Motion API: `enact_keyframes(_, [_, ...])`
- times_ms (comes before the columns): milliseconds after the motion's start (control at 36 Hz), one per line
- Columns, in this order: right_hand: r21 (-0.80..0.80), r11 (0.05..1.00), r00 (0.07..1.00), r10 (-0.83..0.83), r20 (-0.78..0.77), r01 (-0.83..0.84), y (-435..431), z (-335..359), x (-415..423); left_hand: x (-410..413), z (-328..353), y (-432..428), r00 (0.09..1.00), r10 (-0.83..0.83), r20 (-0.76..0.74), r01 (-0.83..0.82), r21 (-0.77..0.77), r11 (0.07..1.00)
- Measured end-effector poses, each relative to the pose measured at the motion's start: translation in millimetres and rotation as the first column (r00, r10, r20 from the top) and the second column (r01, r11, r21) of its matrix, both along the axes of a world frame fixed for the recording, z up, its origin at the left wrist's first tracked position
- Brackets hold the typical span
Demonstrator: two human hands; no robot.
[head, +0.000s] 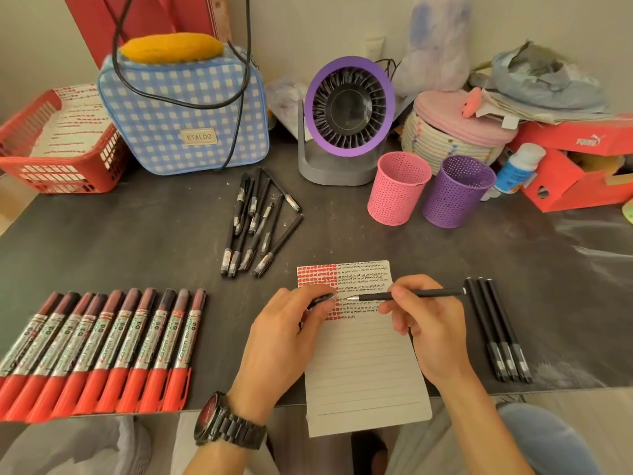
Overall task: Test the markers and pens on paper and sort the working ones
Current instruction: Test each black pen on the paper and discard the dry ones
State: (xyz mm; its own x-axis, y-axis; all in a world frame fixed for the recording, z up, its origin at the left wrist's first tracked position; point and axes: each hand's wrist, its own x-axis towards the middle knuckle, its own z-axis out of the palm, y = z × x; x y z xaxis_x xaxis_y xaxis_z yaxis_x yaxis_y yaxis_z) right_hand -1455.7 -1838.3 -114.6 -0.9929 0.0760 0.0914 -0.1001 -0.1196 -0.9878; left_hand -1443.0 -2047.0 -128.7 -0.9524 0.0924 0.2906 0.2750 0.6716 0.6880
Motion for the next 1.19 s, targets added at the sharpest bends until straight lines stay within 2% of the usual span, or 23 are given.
enact_keyframes(361, [0.026,0.999,0.999,0.026,-0.022,-0.026,1.0,-3.6,-1.5,-1.4,-1.0,-1.6,0.997,-0.044,-0.062,0.043,-0.015,0.999])
enact_keyframes(556, [0.125,0.991,0.997,0.061,-0.036,-0.056,-0.4,-2.6,-0.6,-1.0,-0.2,-0.6,0.996,-0.061,-0.07,0.06,-0.006,0.998])
enact_keyframes(1194, [0.262,0.954,0.987,0.158,-0.024,-0.146,-7.7,3.6,3.6,0.0,0.3,1.8,0.986,-0.078,-0.148,0.073,-0.039,0.997])
